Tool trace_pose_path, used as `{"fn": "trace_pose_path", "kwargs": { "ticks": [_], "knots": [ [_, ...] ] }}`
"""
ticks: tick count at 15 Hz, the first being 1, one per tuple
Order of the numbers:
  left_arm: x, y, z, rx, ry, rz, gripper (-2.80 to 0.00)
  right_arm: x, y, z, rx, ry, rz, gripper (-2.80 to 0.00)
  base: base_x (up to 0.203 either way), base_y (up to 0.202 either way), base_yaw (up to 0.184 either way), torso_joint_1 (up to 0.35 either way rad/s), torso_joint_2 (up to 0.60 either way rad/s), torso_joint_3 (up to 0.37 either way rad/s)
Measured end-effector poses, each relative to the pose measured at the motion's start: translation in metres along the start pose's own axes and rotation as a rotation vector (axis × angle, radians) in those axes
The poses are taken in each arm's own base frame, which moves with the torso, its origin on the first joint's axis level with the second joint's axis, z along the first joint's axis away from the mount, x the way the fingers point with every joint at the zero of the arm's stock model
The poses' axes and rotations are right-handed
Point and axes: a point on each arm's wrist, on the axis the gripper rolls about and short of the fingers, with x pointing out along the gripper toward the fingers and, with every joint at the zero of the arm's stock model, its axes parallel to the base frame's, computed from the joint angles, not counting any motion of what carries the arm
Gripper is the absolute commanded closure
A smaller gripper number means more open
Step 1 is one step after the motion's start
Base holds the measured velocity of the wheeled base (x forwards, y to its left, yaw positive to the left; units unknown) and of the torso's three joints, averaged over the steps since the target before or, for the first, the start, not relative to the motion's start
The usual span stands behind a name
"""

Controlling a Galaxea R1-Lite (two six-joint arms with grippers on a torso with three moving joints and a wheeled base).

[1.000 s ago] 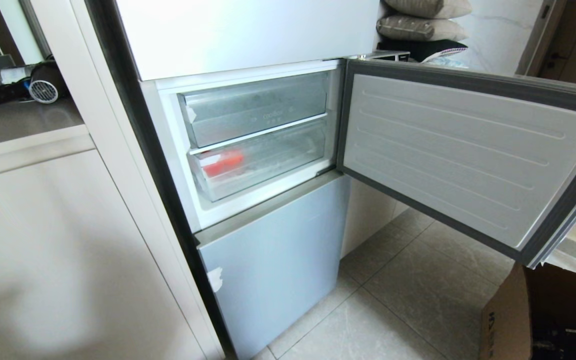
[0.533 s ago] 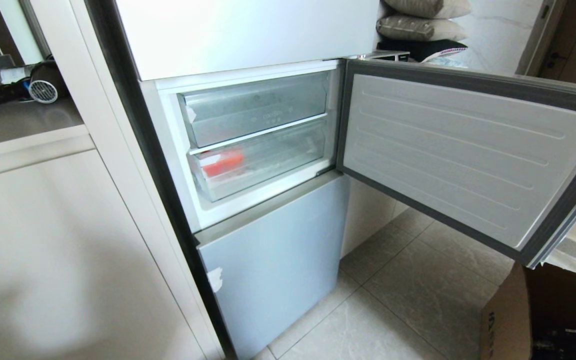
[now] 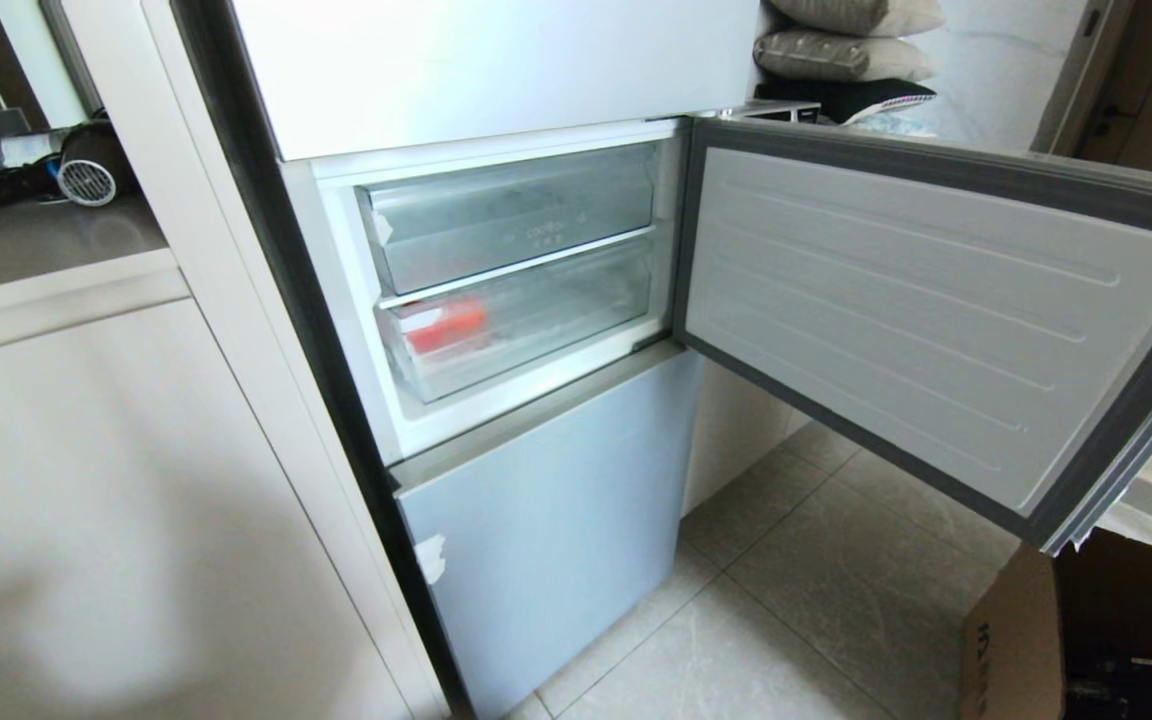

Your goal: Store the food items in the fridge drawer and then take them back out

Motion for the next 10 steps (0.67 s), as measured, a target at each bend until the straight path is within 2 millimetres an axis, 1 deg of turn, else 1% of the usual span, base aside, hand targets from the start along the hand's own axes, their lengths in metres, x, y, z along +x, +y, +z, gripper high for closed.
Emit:
{"fn": "trace_pose_path", "kwargs": {
  "ticks": [2, 4, 6, 8, 10],
  "knots": [
    [0.000, 0.000, 0.000, 0.000, 0.000, 0.000, 0.00, -0.006, 0.009, 0.000, 0.029, 0.007, -0.003, 0.00, 0.000, 0.000, 0.000, 0.000, 0.00, 0.000],
    [0.000, 0.000, 0.000, 0.000, 0.000, -0.001, 0.00, -0.015, 0.025, -0.002, 0.051, 0.023, 0.000, 0.00, 0.000, 0.000, 0.000, 0.000, 0.00, 0.000],
    [0.000, 0.000, 0.000, 0.000, 0.000, -0.001, 0.00, -0.025, 0.045, -0.003, 0.070, 0.047, 0.026, 0.00, 0.000, 0.000, 0.000, 0.000, 0.00, 0.000],
    [0.000, 0.000, 0.000, 0.000, 0.000, 0.000, 0.00, -0.027, 0.065, -0.004, 0.077, 0.057, 0.062, 0.00, 0.000, 0.000, 0.000, 0.000, 0.00, 0.000],
    [0.000, 0.000, 0.000, 0.000, 0.000, 0.000, 0.00, -0.022, 0.085, -0.004, 0.079, 0.064, 0.115, 0.00, 0.000, 0.000, 0.000, 0.000, 0.00, 0.000]
  ]
}}
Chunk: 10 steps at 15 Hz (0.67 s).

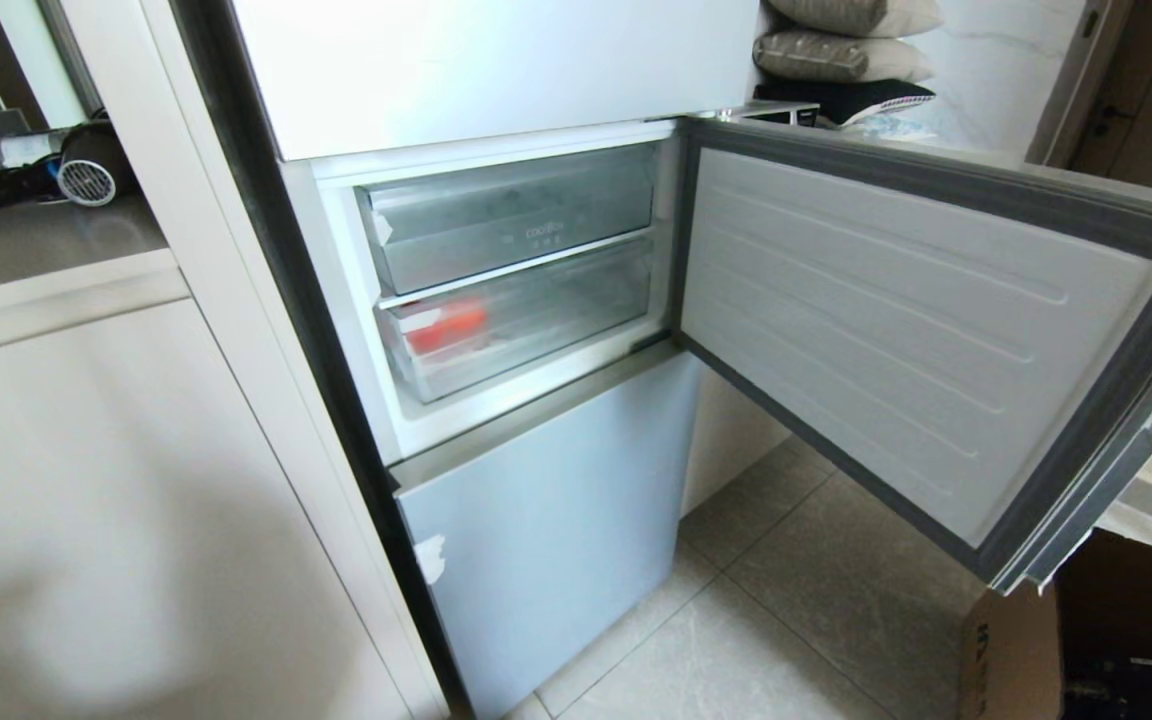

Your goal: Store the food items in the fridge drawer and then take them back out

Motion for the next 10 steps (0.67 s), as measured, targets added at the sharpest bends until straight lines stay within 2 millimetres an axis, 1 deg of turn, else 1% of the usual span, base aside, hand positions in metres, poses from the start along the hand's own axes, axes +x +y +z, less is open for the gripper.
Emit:
{"fn": "trace_pose_path", "kwargs": {
  "ticks": [2, 4, 7, 10],
  "knots": [
    [0.000, 0.000, 0.000, 0.000, 0.000, 0.000, 0.00, 0.008, 0.017, -0.002, 0.004, 0.008, 0.055, 0.00, 0.000, 0.000, 0.000, 0.000, 0.00, 0.000],
    [0.000, 0.000, 0.000, 0.000, 0.000, 0.000, 0.00, 0.019, 0.036, -0.008, 0.019, 0.026, 0.126, 0.00, 0.000, 0.000, 0.000, 0.000, 0.00, 0.000],
    [0.000, 0.000, 0.000, 0.000, 0.000, 0.000, 0.00, 0.037, 0.069, -0.020, 0.049, 0.053, 0.247, 0.00, 0.000, 0.000, 0.000, 0.000, 0.00, 0.000],
    [0.000, 0.000, 0.000, 0.000, 0.000, 0.000, 0.00, 0.060, 0.101, -0.030, 0.082, 0.054, 0.332, 0.00, 0.000, 0.000, 0.000, 0.000, 0.00, 0.000]
  ]
}}
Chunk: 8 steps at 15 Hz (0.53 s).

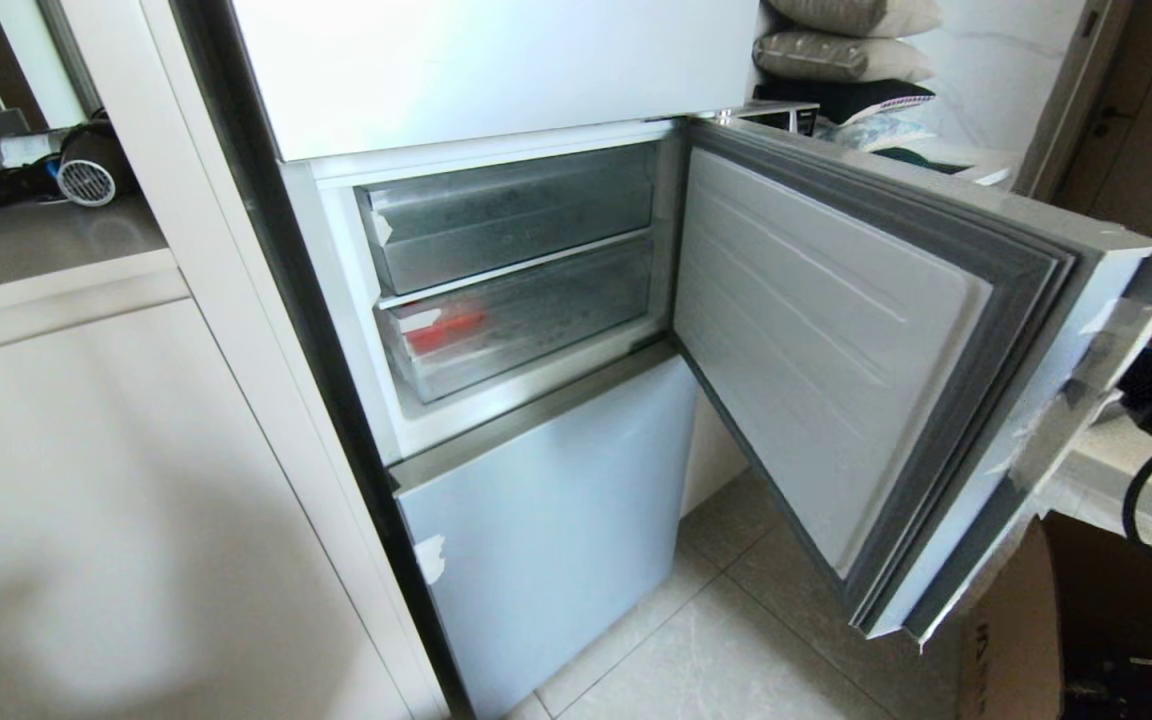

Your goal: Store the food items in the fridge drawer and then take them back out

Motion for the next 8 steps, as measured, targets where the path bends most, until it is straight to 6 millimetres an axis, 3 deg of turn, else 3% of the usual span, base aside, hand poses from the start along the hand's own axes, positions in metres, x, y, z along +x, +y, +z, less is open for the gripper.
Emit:
{"fn": "trace_pose_path", "kwargs": {
  "ticks": [8],
  "knots": [
    [0.000, 0.000, 0.000, 0.000, 0.000, 0.000, 0.00, 0.096, 0.035, -0.024, 0.104, -0.026, -0.002, 0.00, 0.000, 0.000, 0.000, 0.000, 0.00, 0.000]
  ]
}}
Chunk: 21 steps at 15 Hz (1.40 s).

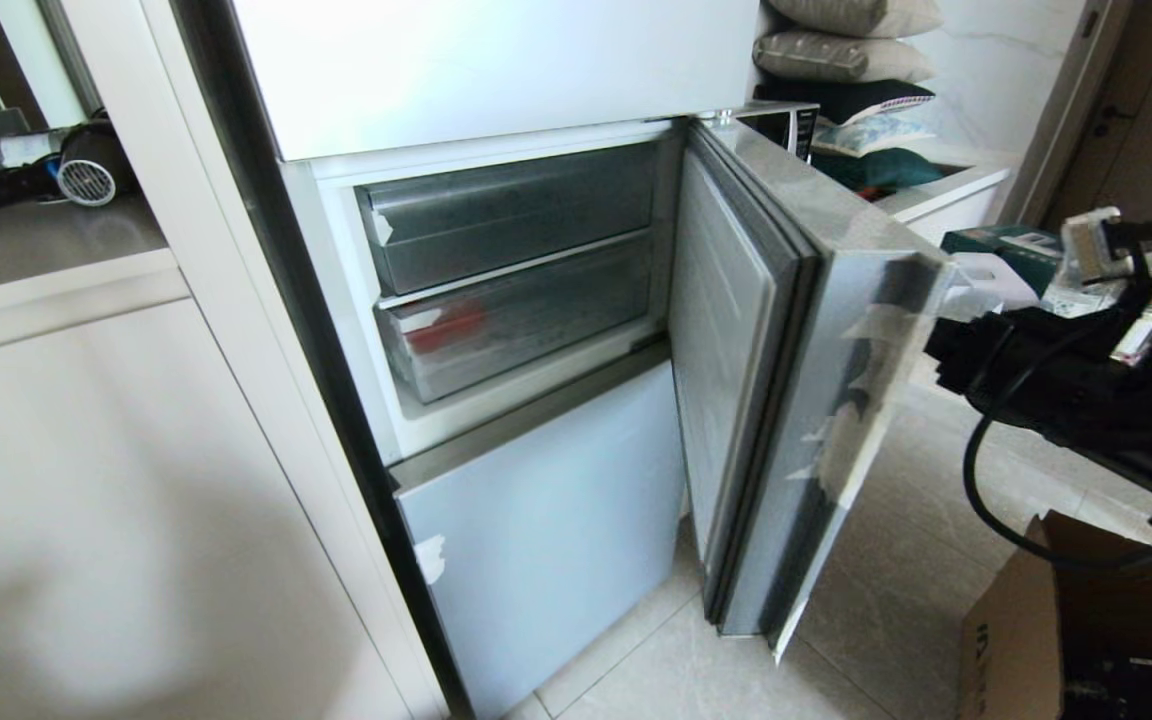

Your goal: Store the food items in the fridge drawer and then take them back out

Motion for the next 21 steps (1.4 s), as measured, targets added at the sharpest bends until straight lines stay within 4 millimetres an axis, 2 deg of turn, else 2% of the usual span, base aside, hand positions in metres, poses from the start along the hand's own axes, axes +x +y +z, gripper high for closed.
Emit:
{"fn": "trace_pose_path", "kwargs": {
  "ticks": [4, 9, 16, 21],
  "knots": [
    [0.000, 0.000, 0.000, 0.000, 0.000, 0.000, 0.00, 0.060, 0.012, -0.017, -0.012, 0.001, -0.034, 0.00, 0.000, 0.000, 0.000, 0.000, 0.00, 0.000],
    [0.000, 0.000, 0.000, 0.000, 0.000, -0.001, 0.00, 0.129, 0.028, -0.046, -0.015, 0.007, 0.094, 0.00, 0.000, 0.000, 0.000, 0.000, 0.00, 0.000],
    [0.000, 0.000, 0.000, 0.000, 0.000, 0.000, 0.00, 0.211, 0.010, -0.078, -0.060, -0.044, 0.267, 0.00, 0.000, 0.000, 0.000, 0.000, 0.00, 0.000],
    [0.000, 0.000, 0.000, 0.000, 0.000, 0.000, 0.00, 0.247, -0.003, -0.104, -0.054, -0.023, 0.290, 0.00, 0.000, 0.000, 0.000, 0.000, 0.00, 0.000]
  ]
}}
